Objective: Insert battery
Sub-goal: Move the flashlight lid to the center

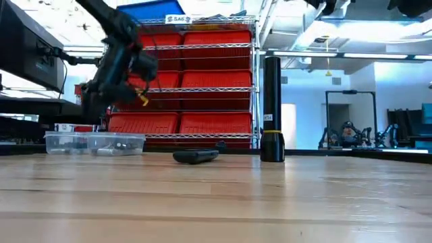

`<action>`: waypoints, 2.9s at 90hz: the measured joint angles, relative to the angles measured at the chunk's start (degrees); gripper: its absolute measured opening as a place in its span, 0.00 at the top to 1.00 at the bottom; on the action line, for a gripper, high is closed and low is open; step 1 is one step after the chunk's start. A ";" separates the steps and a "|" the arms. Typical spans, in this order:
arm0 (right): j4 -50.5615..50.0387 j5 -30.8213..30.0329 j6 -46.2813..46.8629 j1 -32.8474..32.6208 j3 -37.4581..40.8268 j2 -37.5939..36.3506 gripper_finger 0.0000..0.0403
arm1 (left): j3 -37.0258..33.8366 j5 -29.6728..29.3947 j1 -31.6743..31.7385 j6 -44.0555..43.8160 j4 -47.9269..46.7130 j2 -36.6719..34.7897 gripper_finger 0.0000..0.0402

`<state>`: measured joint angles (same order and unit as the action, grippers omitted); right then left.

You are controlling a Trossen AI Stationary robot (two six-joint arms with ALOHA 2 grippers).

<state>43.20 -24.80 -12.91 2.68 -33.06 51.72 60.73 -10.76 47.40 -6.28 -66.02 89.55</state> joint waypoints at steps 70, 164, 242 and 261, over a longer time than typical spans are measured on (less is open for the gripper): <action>-1.22 -1.12 2.40 0.33 0.00 0.00 0.47 | -10.65 -3.85 6.06 3.74 18.61 0.01 0.59; -3.15 -1.11 2.38 0.42 0.00 0.02 0.47 | -5.66 -2.75 5.90 4.73 13.95 -5.49 1.00; -5.06 -1.03 2.45 -0.42 0.02 0.00 0.47 | -8.46 1.49 9.79 7.48 17.05 -5.96 0.69; -5.04 -1.05 2.56 -0.42 0.02 0.00 0.47 | -11.74 2.91 9.72 8.42 20.48 -5.96 0.73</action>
<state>38.16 -25.85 -10.35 2.26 -33.04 51.72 48.99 -7.86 57.12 2.14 -45.54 83.59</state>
